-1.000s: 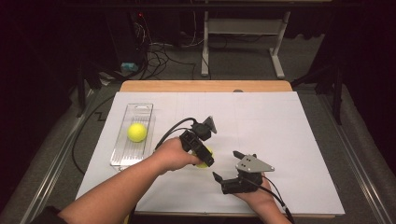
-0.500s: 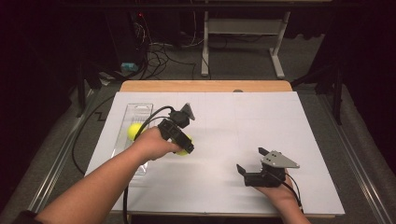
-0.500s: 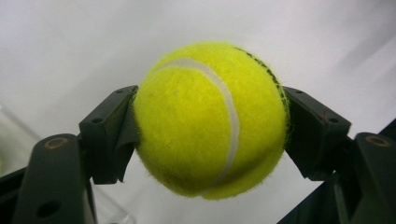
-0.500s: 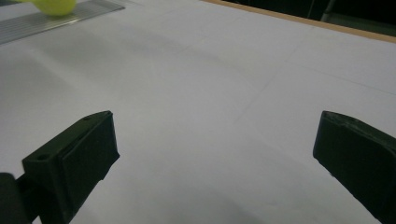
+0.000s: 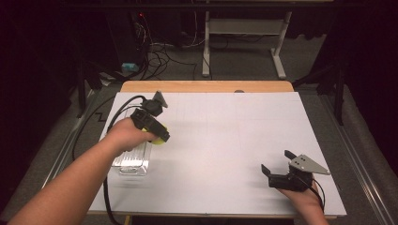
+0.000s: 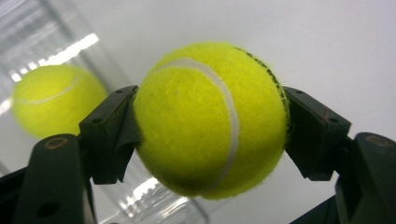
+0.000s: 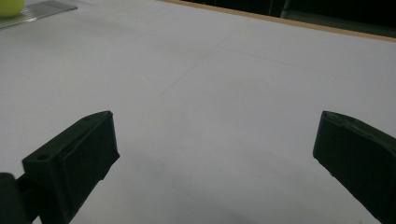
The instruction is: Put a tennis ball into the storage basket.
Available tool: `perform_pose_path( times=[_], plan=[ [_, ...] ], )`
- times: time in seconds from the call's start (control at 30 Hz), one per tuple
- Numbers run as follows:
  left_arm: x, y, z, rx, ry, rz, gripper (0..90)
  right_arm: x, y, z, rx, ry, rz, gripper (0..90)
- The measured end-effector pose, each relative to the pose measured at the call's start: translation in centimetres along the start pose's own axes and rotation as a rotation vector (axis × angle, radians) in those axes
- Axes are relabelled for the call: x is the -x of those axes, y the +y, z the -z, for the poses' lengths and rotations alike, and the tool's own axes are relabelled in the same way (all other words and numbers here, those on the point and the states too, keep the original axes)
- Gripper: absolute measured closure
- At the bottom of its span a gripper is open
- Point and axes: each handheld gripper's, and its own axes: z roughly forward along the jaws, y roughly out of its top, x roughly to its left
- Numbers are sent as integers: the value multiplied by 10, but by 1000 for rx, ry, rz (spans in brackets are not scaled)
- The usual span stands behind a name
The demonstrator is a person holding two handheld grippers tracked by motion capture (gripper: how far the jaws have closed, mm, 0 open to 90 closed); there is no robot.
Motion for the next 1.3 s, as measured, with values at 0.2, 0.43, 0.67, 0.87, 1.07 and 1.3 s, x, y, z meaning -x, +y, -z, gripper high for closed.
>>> perform_pose_path(
  times=[0.2,0.43,0.67,0.87,1.07,1.3],
  plan=[
    [-32,-15,6,-23,44,70,263,9,-1,11,15,-24,-8,0],
    [-47,-32,8,-37,72,109,263,13,-1,18,19,-33,-7,0],
    [-51,-41,-7,-73,67,118,262,12,1,20,30,-34,-7,0],
    [-53,-46,-24,-112,60,120,262,9,1,20,29,-26,4,0],
    [-56,-51,-40,-139,52,132,261,6,1,19,20,-20,9,0],
    [-54,-51,-35,-127,58,115,136,5,1,19,19,-20,9,0]
  ],
)
